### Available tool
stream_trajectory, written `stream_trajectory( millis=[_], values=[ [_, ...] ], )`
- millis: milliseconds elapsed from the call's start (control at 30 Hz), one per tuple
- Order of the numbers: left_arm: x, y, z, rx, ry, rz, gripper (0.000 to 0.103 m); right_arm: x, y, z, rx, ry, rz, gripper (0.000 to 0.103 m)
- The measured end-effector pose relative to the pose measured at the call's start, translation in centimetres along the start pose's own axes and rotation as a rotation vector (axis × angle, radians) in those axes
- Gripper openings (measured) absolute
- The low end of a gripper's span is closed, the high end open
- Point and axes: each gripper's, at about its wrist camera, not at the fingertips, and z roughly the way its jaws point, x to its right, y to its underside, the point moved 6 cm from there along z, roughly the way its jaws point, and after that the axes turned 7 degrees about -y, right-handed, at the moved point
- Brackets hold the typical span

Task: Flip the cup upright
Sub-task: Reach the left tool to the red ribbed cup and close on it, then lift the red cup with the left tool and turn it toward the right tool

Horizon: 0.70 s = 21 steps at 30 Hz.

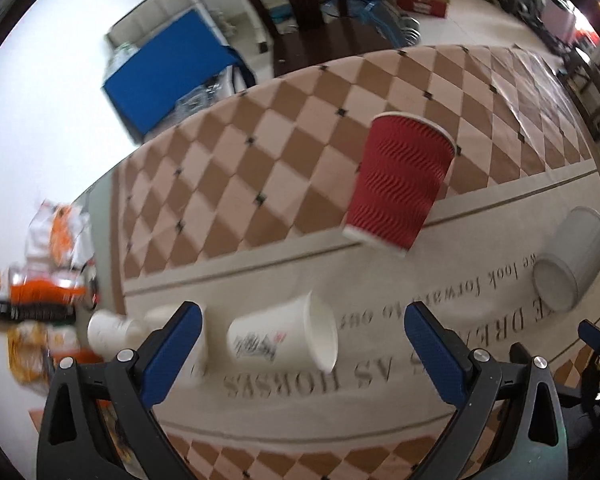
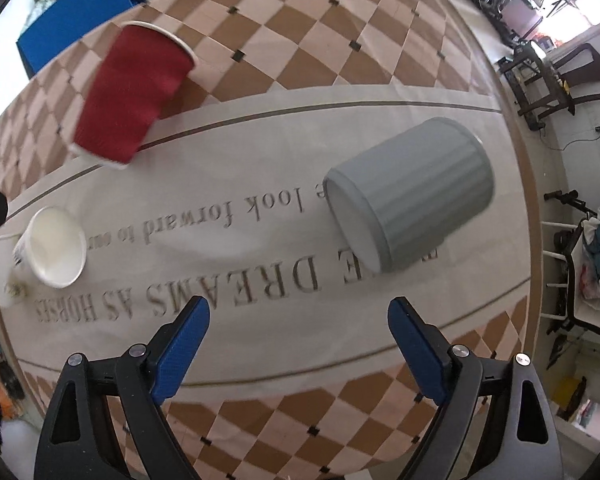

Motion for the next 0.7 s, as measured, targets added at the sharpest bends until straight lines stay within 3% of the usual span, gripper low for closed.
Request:
stream_trajectory(
  millis=[233, 300, 633, 700],
  values=[
    [3.8, -4.8, 1.9, -0.009, 0.089, 0.115, 0.099, 0.8, -2.4, 2.0, -0.066, 0.008, 0.01, 0.092],
    [4.9, -5.9, 2.5, -0.015, 0.104, 0.151, 0.094, 0.9, -2.7, 2.2, -0.076, 0.011, 0.011, 0.092],
    [8.2, -8.3, 6.4, -0.065, 0.083, 0.265, 0.092, 0.6, -3.4, 3.4, -0.13, -0.011, 0.029, 0.092],
    [8.5, -8.4, 7.0, -0.076, 0.081, 0.275, 0.083, 0.6, -3.1, 3.6, -0.137, -0.012, 0.034, 0.092]
  ],
)
